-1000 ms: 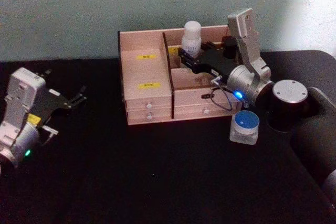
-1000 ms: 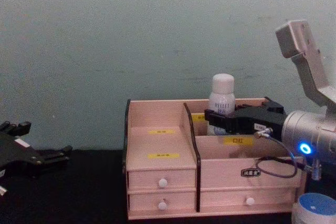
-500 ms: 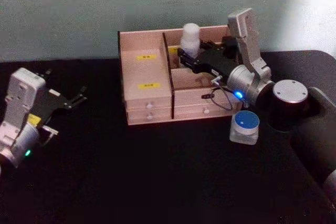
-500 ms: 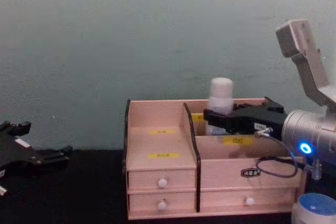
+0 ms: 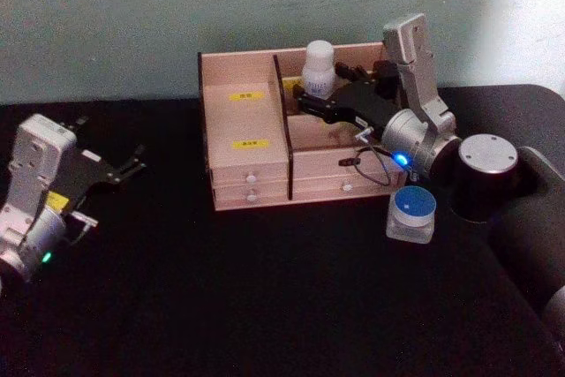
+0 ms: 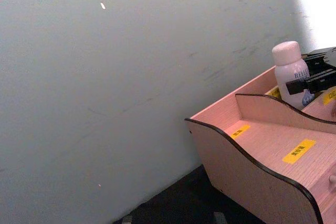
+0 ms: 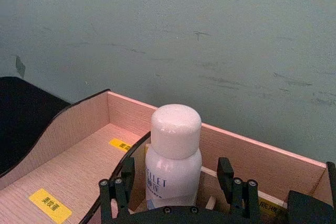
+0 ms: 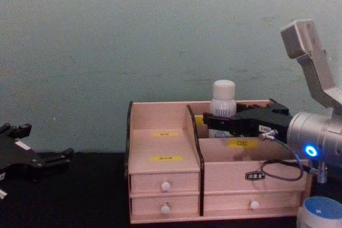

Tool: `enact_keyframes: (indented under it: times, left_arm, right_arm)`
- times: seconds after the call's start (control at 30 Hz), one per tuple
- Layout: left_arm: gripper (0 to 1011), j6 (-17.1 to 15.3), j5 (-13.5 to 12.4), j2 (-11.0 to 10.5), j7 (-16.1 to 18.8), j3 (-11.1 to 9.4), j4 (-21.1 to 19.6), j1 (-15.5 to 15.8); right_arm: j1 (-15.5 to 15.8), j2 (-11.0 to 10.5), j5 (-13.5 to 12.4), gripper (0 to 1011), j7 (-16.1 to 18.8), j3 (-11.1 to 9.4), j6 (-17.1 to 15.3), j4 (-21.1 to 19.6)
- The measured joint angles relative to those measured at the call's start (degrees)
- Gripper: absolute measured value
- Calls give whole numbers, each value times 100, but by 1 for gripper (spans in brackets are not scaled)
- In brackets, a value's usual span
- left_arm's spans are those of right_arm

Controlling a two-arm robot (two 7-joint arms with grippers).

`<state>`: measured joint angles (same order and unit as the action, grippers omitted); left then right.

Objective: Pick up the facial cleanser and watermelon frost from the table and place them into the tiered storage box.

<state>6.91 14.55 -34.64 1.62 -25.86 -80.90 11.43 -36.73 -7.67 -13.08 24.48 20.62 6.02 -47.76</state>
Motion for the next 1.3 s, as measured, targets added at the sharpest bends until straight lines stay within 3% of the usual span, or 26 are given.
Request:
enact_keyframes:
  times: [0.33,0.63,0.87,1.07,1.17,1.3]
  left_arm:
    - [1001,0,0,0,0,0,0,0]
    - [1001,0,0,0,0,0,0,0]
    - [1001,0,0,0,0,0,0,0]
    - [1001,0,0,0,0,0,0,0]
    - [1001,0,0,0,0,0,0,0]
    - [1001,0,0,0,0,0,1,0]
  right_arm:
    - [53,-19,9,1000,-37,-3,19,-113]
    - [532,-247,22,1000,-136,-96,-174,-1140]
    - [1062,-611,-100,1000,-108,-170,-574,-2152]
    - [1617,-1065,-304,1000,-5,-290,-891,-3055]
    - [2004,-1392,-480,1000,47,-405,-1049,-3597]
    - [2313,-1636,-616,1000,67,-516,-1163,-3977]
